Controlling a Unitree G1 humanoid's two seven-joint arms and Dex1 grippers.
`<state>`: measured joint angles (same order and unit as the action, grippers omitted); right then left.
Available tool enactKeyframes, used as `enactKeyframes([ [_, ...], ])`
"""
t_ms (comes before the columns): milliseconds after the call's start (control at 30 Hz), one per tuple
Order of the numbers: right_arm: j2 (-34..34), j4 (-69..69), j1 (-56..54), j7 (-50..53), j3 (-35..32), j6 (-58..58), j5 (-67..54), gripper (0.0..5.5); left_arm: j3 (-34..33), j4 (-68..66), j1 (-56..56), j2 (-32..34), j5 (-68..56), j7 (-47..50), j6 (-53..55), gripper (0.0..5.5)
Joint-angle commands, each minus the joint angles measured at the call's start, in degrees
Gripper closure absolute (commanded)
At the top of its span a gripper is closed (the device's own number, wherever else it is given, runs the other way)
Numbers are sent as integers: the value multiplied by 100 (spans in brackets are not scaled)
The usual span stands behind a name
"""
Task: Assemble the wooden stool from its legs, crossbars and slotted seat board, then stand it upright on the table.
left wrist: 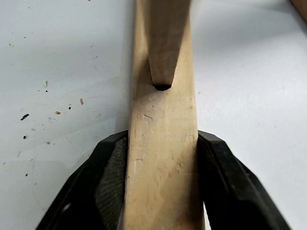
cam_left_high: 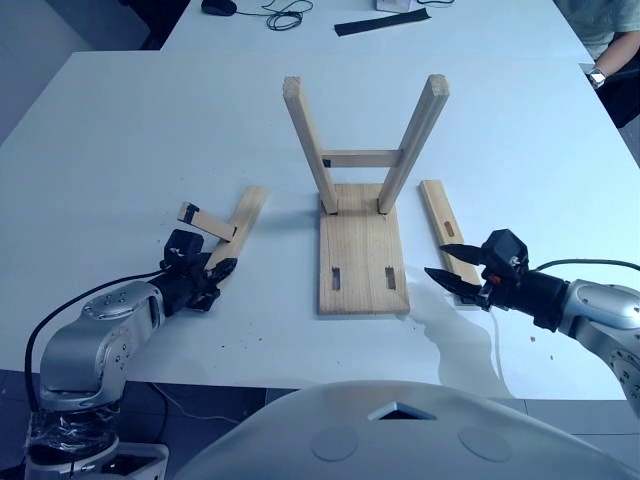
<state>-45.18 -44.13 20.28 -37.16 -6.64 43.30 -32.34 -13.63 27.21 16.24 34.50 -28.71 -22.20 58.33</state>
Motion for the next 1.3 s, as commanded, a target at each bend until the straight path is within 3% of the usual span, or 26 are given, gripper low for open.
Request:
enactKeyframes([
  [33, 7, 44, -115, 37, 36, -37, 78, 301, -181, -643, -481, -179, -46, 97, 153, 349],
  [300, 39, 207, -394, -43, -60, -51, 16, 301, -1152, -1739, -2887, -9, -728, -297, -464, 349],
  [433, 109, 304, -945, -175, -474, 139, -631, 301, -2055, -1788, -4518, -45, -2407, -538, -274, 349],
  [567, 84, 451, -1666, -230, -1073, 527, -2010, 301, -2196, -1297, -5022, 63, -4319, -823, 244, 349],
  [733, -315, 1067, -2711, -125, -1817, 884, -4244, 301, -1604, -272, -4664, 190, -6094, -1287, 565, 349],
  [933, -708, 1494, -3962, 142, -1354, 1209, -5574, 301, -736, 432, -3993, 138, -5872, -1361, 254, 349],
  [1300, -813, 1653, -4719, 201, -627, 1423, -6090, 135, 52, 983, -3208, 362, -5351, -2012, -158, 349],
])
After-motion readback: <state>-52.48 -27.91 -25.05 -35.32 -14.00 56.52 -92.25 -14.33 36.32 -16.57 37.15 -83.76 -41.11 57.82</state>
